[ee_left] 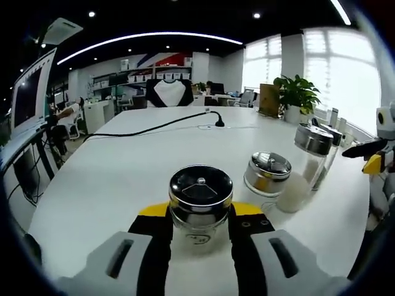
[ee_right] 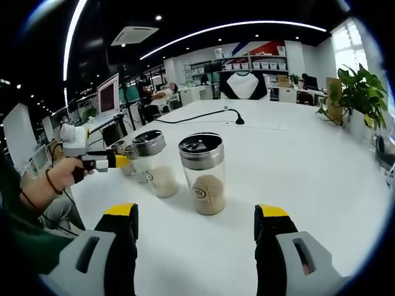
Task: Rotate the seasoning bottle until the label or dispensing opening points toward the visible target arrow and the bottle remains upright within the marked orientation range
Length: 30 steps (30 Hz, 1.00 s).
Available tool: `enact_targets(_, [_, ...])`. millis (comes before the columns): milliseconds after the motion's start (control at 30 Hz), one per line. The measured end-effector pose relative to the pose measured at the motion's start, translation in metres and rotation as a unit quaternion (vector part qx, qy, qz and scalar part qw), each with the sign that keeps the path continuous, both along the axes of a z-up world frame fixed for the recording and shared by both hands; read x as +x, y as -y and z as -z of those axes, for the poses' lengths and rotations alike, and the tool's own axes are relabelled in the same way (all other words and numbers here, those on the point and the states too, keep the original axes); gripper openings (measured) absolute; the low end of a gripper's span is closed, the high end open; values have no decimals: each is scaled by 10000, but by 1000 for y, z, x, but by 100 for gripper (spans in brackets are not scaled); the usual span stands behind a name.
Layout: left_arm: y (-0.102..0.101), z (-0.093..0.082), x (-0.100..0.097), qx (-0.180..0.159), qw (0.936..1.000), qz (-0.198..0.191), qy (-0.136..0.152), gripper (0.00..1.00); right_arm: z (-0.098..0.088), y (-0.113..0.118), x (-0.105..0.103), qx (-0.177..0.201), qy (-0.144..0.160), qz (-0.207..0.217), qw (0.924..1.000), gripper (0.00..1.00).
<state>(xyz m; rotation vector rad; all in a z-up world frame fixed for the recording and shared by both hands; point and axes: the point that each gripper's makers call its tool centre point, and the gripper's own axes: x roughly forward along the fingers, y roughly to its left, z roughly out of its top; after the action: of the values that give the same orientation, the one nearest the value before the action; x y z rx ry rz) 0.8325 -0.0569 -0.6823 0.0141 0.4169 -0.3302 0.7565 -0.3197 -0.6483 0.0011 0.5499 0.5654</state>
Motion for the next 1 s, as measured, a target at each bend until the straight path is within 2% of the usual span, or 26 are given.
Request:
enact_targets(200, [3, -4, -4, 98, 9997, 221, 84, 42, 1, 2, -1, -4, -16, 24, 10000, 78])
enact_targets(333, [4, -8, -8, 177, 9983, 541, 139, 43, 1, 3, -1, -9, -19, 35, 10000, 78])
enact_targets(500, [1, -14, -10, 328, 9933, 1070, 280, 46, 1, 4, -1, -21, -23, 36, 10000, 78])
enact_targets(633, [5, -14, -13, 531, 9856, 1584, 253, 51, 1, 5, -1, -4, -22, 65, 10000, 78])
enact_targets(733, [7, -15, -14, 484, 9819, 1817, 245, 52, 1, 4, -2, -13, -27, 54, 10000, 78])
enact_targets(767, [12, -12, -18, 485, 9756, 2135, 150, 53, 1, 4, -3, -16, -22, 46, 10000, 78])
enact_targets(800, [13, -9, -19, 435, 9732, 2257, 24, 54, 1, 4, -3, -19, -24, 43, 10000, 78])
enact_targets(833, [9, -10, -15, 472, 9748, 2179, 88, 54, 2, 4, -3, -26, -30, 45, 10000, 78])
enact_targets(900, [11, -10, -16, 629, 9675, 2445, 152, 54, 1, 5, -3, -42, -22, 47, 10000, 78])
enact_targets(1000, [13, -12, -16, 599, 9597, 2741, 142, 54, 0, 6, -3, -42, -13, 70, 10000, 78])
